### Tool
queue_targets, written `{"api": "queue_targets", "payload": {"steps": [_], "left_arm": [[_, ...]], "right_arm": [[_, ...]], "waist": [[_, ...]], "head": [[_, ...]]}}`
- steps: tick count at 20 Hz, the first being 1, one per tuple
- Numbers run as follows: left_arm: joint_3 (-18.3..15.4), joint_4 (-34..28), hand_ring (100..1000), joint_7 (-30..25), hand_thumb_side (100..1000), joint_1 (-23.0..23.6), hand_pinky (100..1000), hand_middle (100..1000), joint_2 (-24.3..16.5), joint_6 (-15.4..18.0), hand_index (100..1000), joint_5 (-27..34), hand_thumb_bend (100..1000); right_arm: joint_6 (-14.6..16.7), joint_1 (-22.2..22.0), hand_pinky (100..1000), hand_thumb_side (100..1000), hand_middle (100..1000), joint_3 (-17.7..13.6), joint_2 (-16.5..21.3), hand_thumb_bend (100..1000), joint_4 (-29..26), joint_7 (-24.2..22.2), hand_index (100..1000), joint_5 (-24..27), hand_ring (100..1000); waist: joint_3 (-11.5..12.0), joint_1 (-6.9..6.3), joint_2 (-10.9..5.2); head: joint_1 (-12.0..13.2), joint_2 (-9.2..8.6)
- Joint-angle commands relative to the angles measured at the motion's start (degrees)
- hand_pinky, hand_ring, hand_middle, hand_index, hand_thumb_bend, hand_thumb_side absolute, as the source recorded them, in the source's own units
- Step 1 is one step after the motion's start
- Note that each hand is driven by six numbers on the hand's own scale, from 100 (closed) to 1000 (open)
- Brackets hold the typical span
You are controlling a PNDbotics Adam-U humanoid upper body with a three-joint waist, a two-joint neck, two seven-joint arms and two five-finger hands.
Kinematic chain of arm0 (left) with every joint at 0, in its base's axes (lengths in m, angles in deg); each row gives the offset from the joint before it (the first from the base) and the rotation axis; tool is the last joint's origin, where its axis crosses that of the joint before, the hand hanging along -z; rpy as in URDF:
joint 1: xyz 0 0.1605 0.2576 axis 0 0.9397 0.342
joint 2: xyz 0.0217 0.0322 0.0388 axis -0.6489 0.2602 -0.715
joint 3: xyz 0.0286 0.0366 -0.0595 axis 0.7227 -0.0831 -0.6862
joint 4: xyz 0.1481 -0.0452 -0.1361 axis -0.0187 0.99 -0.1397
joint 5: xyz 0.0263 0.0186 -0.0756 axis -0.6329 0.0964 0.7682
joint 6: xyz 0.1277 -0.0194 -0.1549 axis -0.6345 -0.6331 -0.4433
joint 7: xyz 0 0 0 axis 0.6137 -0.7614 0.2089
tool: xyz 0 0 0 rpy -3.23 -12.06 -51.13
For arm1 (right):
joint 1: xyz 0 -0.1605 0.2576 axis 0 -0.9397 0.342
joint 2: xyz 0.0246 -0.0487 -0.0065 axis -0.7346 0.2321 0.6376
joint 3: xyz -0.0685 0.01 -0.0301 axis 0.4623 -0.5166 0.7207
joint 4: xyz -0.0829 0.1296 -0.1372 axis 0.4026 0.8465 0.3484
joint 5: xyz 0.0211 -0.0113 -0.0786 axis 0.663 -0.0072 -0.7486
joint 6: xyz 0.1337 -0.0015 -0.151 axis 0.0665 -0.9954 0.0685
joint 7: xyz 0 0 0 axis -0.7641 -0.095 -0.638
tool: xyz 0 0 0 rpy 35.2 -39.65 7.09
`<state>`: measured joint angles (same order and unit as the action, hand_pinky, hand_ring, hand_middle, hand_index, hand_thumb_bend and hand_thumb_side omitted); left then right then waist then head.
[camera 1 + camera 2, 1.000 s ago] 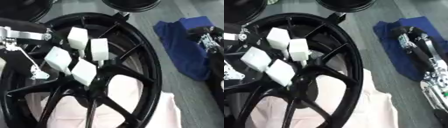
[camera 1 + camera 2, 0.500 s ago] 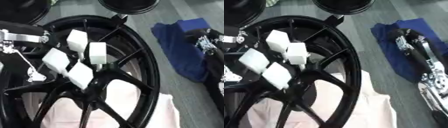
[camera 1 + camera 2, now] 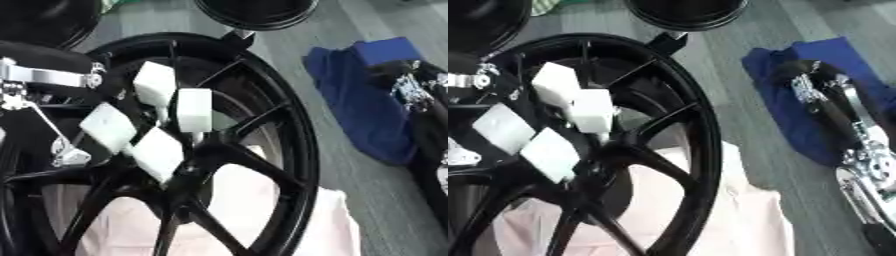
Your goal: Pull the pin out of the wheel hub.
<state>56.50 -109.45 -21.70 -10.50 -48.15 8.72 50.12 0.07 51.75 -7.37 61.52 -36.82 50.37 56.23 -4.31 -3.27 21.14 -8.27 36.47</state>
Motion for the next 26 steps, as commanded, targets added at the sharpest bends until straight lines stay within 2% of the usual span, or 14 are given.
{"api": "queue_targets", "payload": {"steps": [1,8,14,22,26], "left_arm": [[0.46,-0.29,658,-0.08,100,-1.06,853,611,-0.77,0.39,704,-0.13,197],[0.67,-0.22,489,-0.08,100,-1.01,773,429,-0.81,1.26,522,-1.27,130],[0.06,-0.11,440,-0.08,100,-1.07,736,332,-0.82,1.8,431,-2.92,131],[-4.99,-2.37,367,-0.08,100,-2.19,707,190,-1.63,-1.23,309,-3.85,135],[-7.79,-4.38,334,-0.08,100,-2.49,702,160,-2.28,-3.18,290,-2.1,148]], "right_arm": [[-0.12,0.41,857,545,676,-0.33,0.69,100,-1.02,0.23,659,0.42,711],[-0.13,0.43,857,547,676,-0.44,0.67,100,-1.02,0.56,660,0.66,712],[-0.16,0.4,858,549,676,-0.5,0.63,100,-1.02,0.81,660,0.87,712],[-0.06,0.24,858,557,676,-0.78,0.51,100,-1.02,1.07,660,0.94,712],[-0.03,0.31,859,560,676,-0.87,0.41,100,-1.02,1.2,660,1.01,712]], "waist": [[-0.1,0.18,-0.92],[-0.14,0.25,-1.01],[-0.03,0.31,-1.1],[0.26,0.47,-1.18],[0.34,0.58,-1.15]], "head": [[-0.19,-0.84],[-0.22,-0.95],[-0.21,-0.94],[-0.3,-0.74],[-0.35,-0.83]]}}
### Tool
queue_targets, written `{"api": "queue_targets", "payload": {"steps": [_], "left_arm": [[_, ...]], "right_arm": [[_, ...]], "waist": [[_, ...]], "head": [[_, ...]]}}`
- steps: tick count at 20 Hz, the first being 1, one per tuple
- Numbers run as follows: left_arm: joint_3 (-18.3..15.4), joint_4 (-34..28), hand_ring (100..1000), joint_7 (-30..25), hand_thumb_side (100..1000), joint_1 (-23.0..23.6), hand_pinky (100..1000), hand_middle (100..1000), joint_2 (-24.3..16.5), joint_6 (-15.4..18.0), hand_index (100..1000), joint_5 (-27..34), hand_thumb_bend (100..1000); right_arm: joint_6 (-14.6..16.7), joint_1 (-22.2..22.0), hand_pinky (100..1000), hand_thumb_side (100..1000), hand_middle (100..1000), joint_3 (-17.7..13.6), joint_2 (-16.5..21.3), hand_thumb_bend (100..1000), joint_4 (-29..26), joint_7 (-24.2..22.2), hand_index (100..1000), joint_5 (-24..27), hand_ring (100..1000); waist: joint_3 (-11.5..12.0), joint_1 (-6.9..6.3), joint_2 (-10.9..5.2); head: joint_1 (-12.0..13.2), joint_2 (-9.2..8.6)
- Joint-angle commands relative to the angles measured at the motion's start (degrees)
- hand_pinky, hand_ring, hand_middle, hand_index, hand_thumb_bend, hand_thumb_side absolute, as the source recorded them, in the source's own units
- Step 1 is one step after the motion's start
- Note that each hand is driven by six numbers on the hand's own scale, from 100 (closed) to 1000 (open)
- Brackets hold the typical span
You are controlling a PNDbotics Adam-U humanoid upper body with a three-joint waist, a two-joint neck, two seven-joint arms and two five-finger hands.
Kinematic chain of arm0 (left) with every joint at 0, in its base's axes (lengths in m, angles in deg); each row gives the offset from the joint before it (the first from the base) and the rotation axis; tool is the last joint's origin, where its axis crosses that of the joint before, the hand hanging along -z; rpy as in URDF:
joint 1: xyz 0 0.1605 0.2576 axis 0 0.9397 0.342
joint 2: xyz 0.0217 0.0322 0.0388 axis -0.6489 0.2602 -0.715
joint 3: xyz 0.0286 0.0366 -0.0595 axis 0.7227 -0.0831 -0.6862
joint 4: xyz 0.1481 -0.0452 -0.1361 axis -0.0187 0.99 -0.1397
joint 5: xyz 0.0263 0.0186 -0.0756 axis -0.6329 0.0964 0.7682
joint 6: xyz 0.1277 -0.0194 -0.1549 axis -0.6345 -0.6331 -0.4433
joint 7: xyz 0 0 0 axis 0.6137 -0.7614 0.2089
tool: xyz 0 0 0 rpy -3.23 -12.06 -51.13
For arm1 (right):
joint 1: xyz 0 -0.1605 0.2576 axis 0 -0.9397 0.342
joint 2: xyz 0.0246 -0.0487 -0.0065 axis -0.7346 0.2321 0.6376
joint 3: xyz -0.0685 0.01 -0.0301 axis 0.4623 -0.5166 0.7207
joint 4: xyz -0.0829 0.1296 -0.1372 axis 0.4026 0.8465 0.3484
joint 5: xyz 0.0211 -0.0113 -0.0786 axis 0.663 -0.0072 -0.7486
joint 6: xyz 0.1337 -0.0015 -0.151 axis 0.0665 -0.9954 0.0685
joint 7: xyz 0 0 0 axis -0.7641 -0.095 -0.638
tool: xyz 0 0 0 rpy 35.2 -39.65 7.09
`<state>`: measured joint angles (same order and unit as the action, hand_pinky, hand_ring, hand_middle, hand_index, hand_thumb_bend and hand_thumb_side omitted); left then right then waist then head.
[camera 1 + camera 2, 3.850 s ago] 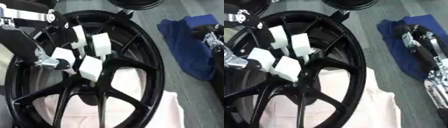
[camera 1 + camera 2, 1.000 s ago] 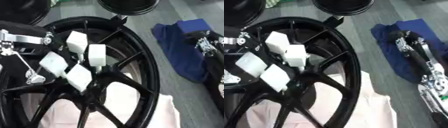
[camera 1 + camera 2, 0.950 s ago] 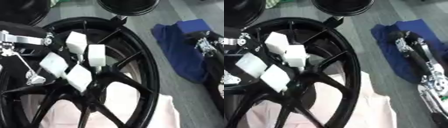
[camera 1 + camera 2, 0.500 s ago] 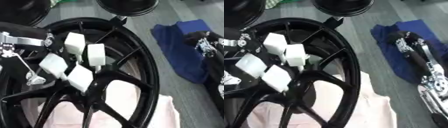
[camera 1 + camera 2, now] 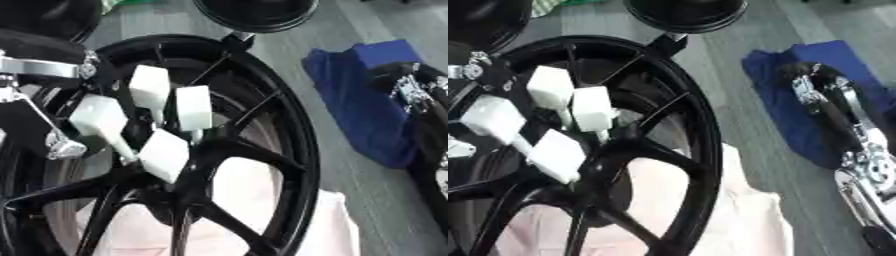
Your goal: Pull the pin out of the wheel hub.
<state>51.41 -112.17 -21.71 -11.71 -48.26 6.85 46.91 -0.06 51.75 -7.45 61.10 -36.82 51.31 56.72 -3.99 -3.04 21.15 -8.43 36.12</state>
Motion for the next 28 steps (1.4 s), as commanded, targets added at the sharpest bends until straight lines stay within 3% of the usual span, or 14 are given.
{"api": "queue_targets", "payload": {"steps": [1,3,4,5,11,16,20,21,23,24,25,26,28], "left_arm": [[-3.85,-2.11,329,-0.04,100,-1.36,702,156,-2.45,-1.76,289,1.88,144],[-7.23,-2.71,310,1.11,100,-1.76,705,142,-3.23,-2.56,282,4.12,125],[-9.15,-2.68,301,2.27,277,-1.99,707,136,-3.75,-2.83,280,5.27,100],[-10.98,-2.35,297,3.6,100,-2.12,709,132,-4.32,-3.01,279,6.3,107],[-20.12,4.86,313,9.54,100,1.38,713,138,-9.2,-1.8,288,8.51,100],[-26.54,12.05,325,14.44,100,10.92,716,152,-14.51,-0.26,301,5.32,108],[-29.6,13.09,345,17.4,100,18.8,720,176,-17.12,0.44,324,5.41,114],[-29.99,13.08,369,17.84,100,20.41,728,208,-17.41,0.62,354,5.69,111],[-30.25,12.9,515,17.57,100,22.85,791,406,-17.74,1.59,537,6.46,188],[-30.24,12.84,692,16.7,100,23.79,872,631,-17.87,2.36,737,6.65,256],[-30.22,12.82,811,15.22,233,24.56,931,792,-17.97,3.38,835,6.75,388],[-30.32,13.0,886,13.71,481,25.13,978,878,-18.0,4.33,908,6.84,593],[-30.71,13.88,923,11.36,532,25.62,996,922,-18.05,5.4,933,6.72,664]], "right_arm": [[0.11,0.24,859,561,676,-0.82,0.82,100,-1.02,0.28,660,0.51,712],[0.14,0.0,859,561,676,-0.98,0.76,100,-1.02,0.44,660,0.44,712],[0.16,-0.12,859,562,676,-1.08,0.72,100,-1.02,0.57,660,0.4,712],[0.19,-0.25,859,563,676,-1.17,0.7,100,-1.02,0.68,660,0.37,712],[0.63,-1.15,859,562,675,-2.01,0.8,100,-1.02,1.53,660,0.04,712],[1.29,-1.64,858,559,675,-2.78,0.86,100,-1.02,2.25,660,-0.15,712],[1.72,-1.32,858,558,675,-3.12,0.67,100,-1.02,2.54,660,0.04,712],[1.78,-1.23,858,557,675,-3.16,0.63,100,-1.02,2.55,660,0.09,712],[1.85,-1.04,858,558,674,-3.18,0.58,100,-1.02,2.54,660,0.19,712],[1.89,-0.96,858,558,674,-3.16,0.59,100,-1.02,2.5,660,0.23,712],[1.92,-0.91,858,558,674,-3.15,0.6,100,-1.02,2.45,660,0.25,712],[1.92,-0.9,858,558,674,-3.15,0.59,100,-1.02,2.43,660,0.26,712],[1.92,-0.89,859,559,674,-3.14,0.61,100,-1.02,2.4,660,0.29,712]], "waist": [[0.04,0.4,-1.18],[0.2,0.48,-1.24],[0.31,0.49,-1.26],[0.45,0.49,-1.28],[1.64,0.59,-1.54],[2.71,0.94,-1.37],[3.24,1.38,-1.03],[3.33,1.52,-0.96],[3.47,1.75,-0.84],[3.51,1.84,-0.8],[3.54,1.91,-0.77],[3.57,1.99,-0.76],[3.62,2.1,-0.77]], "head": [[-0.24,-0.47],[-0.32,-0.43],[-0.39,-0.41],[-0.5,-0.37],[-1.6,-0.23],[-2.42,-0.45],[-2.84,-0.76],[-2.9,-0.83],[-2.94,-0.93],[-2.92,-0.97],[-2.92,-1.0],[-2.93,-1.0],[-2.89,-1.0]]}}
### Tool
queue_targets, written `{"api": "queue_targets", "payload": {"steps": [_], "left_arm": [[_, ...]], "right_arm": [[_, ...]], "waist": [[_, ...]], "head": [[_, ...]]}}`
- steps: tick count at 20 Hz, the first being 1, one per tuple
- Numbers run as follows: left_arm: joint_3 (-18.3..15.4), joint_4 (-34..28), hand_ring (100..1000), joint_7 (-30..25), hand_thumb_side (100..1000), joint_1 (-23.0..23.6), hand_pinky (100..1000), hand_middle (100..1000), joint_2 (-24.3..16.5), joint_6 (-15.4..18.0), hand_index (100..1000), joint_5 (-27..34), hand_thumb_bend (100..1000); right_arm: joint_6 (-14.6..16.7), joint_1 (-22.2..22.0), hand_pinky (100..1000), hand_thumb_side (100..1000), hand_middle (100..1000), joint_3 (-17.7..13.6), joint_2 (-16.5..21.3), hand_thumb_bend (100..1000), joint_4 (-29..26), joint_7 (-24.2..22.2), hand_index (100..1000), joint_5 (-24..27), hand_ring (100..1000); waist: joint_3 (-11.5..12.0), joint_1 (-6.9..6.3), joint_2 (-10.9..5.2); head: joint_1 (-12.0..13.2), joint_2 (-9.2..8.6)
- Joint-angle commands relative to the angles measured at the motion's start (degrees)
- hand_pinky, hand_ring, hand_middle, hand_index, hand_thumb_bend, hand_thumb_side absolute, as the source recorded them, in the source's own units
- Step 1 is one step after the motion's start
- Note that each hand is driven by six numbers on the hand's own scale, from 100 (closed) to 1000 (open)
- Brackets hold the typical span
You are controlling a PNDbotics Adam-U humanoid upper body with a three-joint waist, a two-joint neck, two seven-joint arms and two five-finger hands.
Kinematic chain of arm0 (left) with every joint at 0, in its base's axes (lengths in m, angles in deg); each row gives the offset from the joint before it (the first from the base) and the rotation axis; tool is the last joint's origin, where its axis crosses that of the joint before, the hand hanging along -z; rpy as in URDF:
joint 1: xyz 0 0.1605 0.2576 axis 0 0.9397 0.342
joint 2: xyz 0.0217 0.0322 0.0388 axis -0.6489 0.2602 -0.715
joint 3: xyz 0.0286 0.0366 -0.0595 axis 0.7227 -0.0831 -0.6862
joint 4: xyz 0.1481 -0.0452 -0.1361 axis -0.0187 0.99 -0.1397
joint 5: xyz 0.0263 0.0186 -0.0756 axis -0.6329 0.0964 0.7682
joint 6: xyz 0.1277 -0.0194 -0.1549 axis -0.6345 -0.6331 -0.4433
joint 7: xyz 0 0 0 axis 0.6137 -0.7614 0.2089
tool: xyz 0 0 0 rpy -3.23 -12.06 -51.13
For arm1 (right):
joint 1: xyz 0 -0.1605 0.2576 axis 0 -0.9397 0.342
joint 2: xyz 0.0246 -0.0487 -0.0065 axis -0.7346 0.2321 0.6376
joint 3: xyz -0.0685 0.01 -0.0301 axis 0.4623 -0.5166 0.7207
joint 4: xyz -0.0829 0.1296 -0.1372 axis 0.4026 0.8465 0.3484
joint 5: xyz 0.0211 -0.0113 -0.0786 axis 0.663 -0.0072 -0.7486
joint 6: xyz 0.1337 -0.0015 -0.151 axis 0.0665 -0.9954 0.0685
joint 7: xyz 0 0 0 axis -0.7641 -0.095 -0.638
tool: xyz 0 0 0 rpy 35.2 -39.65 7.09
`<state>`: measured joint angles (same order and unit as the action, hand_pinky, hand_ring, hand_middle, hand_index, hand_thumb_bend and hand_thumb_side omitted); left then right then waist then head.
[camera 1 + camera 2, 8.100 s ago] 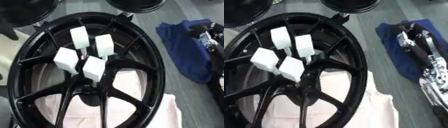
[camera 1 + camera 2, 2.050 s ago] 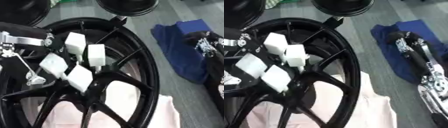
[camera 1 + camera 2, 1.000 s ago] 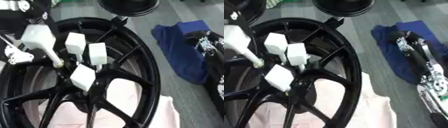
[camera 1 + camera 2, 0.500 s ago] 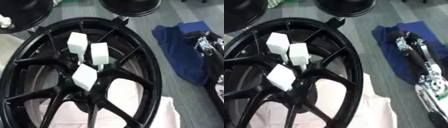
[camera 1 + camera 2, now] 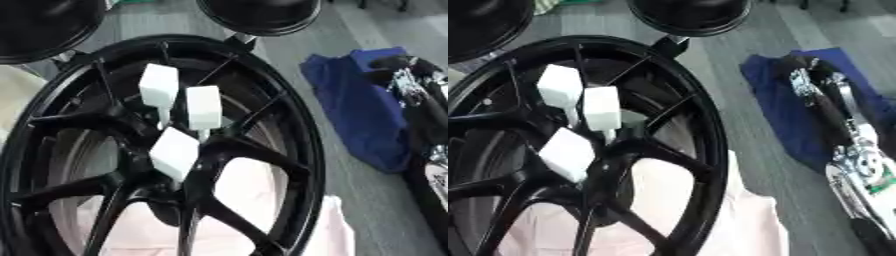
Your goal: Pull the pin out of the wheel hub.
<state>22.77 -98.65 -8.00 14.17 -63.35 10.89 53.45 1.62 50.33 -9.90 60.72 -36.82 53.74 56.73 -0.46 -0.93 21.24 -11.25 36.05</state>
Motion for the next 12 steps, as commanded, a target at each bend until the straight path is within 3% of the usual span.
{"api": "queue_targets", "payload": {"steps": [1,4,6,7,9,12], "left_arm": [[-2.26,0.74,929,-3.02,555,-0.23,993,934,-2.96,1.69,938,-0.18,687],[-2.67,1.31,909,-4.19,593,-0.57,976,899,-2.79,2.7,904,-0.55,672],[-3.15,1.49,831,-3.23,623,-1.12,936,800,-2.6,2.88,833,-0.57,519],[-3.47,1.68,760,-1.39,622,-1.49,913,724,-2.39,2.28,787,-0.46,404],[-3.61,1.2,716,3.91,624,-2.24,906,672,-1.58,1.29,763,2.66,348],[-2.86,-2.2,638,11.75,597,-2.86,892,601,-0.71,2.74,732,10.66,252]], "right_arm": [[0.24,0.54,859,559,674,-0.67,1.0,100,-1.02,-0.07,660,0.3,712],[0.26,0.57,859,559,674,-0.67,1.07,100,-1.02,-0.12,660,0.36,712],[0.27,0.58,859,560,673,-0.66,1.1,100,-1.02,-0.14,660,0.42,712],[0.26,0.57,858,560,673,-0.66,1.1,100,-1.02,-0.15,660,0.44,712],[0.24,0.57,858,561,672,-0.64,1.1,100,-1.02,-0.18,660,0.5,712],[0.27,0.61,859,561,672,-0.63,1.12,100,-1.02,-0.25,660,0.56,712]], "waist": [[0.1,0.03,-0.88],[0.15,0.12,-0.95],[0.2,0.16,-0.99],[0.24,0.18,-1.02],[0.27,0.22,-1.05],[0.22,0.35,-1.09]], "head": [[-0.05,-0.94],[0.0,-0.86],[0.02,-0.78],[0.04,-0.72],[0.08,-0.74],[0.15,-0.61]]}}
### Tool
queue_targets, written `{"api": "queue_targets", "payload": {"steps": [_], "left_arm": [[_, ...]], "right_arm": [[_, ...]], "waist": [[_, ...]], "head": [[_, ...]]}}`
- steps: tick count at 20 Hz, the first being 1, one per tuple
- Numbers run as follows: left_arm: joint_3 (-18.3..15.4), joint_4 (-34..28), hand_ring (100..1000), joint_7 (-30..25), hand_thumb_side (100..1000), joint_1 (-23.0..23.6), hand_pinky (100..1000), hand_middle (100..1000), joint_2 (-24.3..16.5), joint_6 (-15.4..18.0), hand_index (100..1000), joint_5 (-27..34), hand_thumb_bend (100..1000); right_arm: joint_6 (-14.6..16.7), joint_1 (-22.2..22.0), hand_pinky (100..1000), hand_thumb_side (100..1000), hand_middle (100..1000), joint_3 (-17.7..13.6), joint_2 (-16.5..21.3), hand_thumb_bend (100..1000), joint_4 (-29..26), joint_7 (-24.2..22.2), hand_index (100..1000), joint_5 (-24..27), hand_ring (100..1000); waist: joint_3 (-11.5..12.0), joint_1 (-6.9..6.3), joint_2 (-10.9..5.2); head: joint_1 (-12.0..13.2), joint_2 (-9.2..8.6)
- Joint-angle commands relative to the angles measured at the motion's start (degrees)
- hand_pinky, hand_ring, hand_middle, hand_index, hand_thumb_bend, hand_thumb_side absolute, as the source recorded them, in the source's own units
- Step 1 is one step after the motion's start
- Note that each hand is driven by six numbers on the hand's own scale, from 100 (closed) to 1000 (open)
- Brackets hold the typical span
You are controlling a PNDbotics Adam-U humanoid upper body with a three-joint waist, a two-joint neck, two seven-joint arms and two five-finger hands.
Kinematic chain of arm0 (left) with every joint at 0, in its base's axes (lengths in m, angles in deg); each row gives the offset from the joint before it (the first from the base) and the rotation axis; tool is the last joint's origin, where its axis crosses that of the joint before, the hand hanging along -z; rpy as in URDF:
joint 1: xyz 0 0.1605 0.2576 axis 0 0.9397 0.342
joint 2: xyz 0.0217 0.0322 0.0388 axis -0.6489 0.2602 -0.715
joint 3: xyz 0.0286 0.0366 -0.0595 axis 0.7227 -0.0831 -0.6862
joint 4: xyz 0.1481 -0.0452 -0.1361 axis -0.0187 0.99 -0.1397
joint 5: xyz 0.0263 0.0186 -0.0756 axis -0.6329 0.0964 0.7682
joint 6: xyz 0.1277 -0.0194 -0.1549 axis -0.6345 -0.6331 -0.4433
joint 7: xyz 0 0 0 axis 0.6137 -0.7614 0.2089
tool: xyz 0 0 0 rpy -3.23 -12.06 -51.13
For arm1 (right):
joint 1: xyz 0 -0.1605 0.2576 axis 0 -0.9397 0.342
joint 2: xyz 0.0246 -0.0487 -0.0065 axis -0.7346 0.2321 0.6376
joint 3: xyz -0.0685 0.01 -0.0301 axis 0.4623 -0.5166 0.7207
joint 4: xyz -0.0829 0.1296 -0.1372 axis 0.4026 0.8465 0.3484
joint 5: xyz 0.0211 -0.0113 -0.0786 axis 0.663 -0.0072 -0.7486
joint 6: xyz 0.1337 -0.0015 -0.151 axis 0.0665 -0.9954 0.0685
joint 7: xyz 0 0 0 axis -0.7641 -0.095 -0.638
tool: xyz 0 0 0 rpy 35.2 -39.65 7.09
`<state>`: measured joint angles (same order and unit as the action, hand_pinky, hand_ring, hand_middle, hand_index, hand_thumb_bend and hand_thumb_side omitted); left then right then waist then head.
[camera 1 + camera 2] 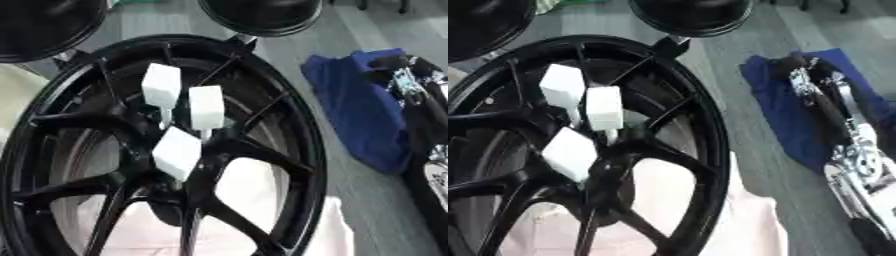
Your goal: Pull the pin out of the wheel hub.
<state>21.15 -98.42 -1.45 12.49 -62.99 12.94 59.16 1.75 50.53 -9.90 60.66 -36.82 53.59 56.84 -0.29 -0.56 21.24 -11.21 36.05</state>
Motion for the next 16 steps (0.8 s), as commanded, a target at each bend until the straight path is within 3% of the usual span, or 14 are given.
{"api": "queue_targets", "payload": {"steps": [1,6,9,12,16], "left_arm": [[-1.0,-3.58,618,7.71,596,-1.43,887,583,-0.87,1.13,726,7.17,244],[-0.18,-8.6,544,20.07,559,-1.7,870,502,-0.36,0.78,678,13.51,227],[0.08,-12.33,539,26.38,565,-1.31,870,500,0.67,-0.32,678,17.67,222],[-0.3,-17.77,543,31.4,569,-0.49,871,506,3.75,-1.45,682,21.14,226],[-1.97,-22.78,554,35.4,582,2.06,876,516,11.2,-1.48,685,22.64,231]], "right_arm": [[0.19,0.47,859,561,672,-0.62,1.2,100,-1.02,-0.12,660,0.49,711],[0.4,0.54,859,561,672,-0.63,1.31,100,-1.02,-0.21,660,0.66,711],[0.51,0.58,859,562,671,-0.62,1.3,100,-1.02,-0.31,660,0.7,711],[0.52,0.63,859,563,671,-0.63,1.13,100,-1.02,-0.36,660,0.75,710],[0.74,0.68,859,561,671,-0.88,0.88,100,-1.02,-0.24,661,0.78,710]], "waist": [[0.02,0.05,-1.12],[-0.11,0.33,-1.19],[-0.03,0.41,-1.2],[0.25,0.51,-1.18],[0.71,0.68,-1.1]], "head": [[0.15,-0.6],[0.3,-0.37],[0.39,-0.22],[0.54,-0.19],[0.38,-0.14]]}}
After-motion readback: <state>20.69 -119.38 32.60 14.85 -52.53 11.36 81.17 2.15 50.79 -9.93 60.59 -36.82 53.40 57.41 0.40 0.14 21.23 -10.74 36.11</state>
